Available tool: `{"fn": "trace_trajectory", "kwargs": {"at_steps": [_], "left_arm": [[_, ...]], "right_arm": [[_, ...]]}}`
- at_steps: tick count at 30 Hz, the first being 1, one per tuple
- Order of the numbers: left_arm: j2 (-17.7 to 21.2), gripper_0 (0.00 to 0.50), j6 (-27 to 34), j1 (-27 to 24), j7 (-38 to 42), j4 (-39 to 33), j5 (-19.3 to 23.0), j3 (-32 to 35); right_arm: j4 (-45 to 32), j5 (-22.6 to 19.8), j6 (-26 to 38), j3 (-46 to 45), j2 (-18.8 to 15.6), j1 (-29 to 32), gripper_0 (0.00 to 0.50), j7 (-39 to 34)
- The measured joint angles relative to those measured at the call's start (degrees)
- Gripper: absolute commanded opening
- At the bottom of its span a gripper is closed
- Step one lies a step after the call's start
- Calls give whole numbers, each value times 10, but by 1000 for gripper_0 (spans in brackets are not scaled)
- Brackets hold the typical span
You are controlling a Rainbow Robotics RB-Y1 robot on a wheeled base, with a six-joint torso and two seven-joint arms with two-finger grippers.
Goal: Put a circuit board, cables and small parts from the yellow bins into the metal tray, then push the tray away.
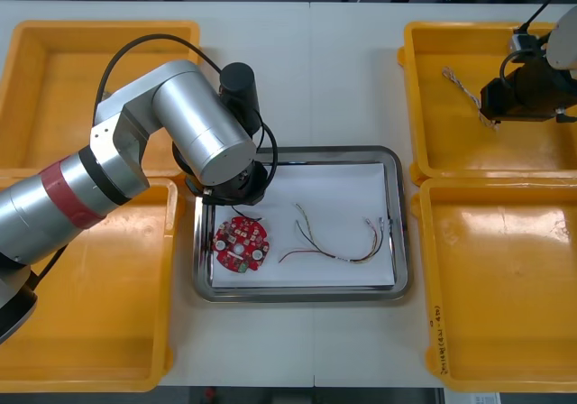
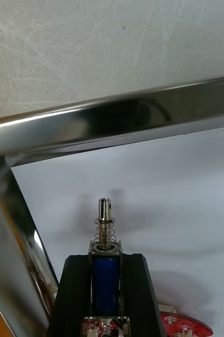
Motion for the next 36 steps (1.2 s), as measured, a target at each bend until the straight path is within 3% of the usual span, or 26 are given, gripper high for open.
{"fn": "trace_trajectory", "kwargs": {"at_steps": [1,3,17,18,20,22,28,36], "left_arm": [[0,250,0,0,0,0,-2,0],[0,497,0,0,0,0,-6,0],[0,500,-10,0,0,0,-16,0],[0,500,-10,0,0,0,-16,0],[0,500,-10,0,0,0,-16,0],[0,500,-10,0,0,0,-15,2],[0,500,17,0,0,-13,-3,35],[6,500,107,-2,0,-53,45,112]], "right_arm": [[0,-6,0,3,-5,3,0,0],[0,-16,0,6,-12,9,0,0],[0,-19,18,6,-19,17,0,0],[0,-19,18,6,-19,17,29,0],[0,-19,18,6,-19,17,381,0],[0,-19,18,6,-19,17,500,0],[-4,-22,25,5,-19,17,500,2],[-60,-20,119,-20,-21,17,500,21]]}}
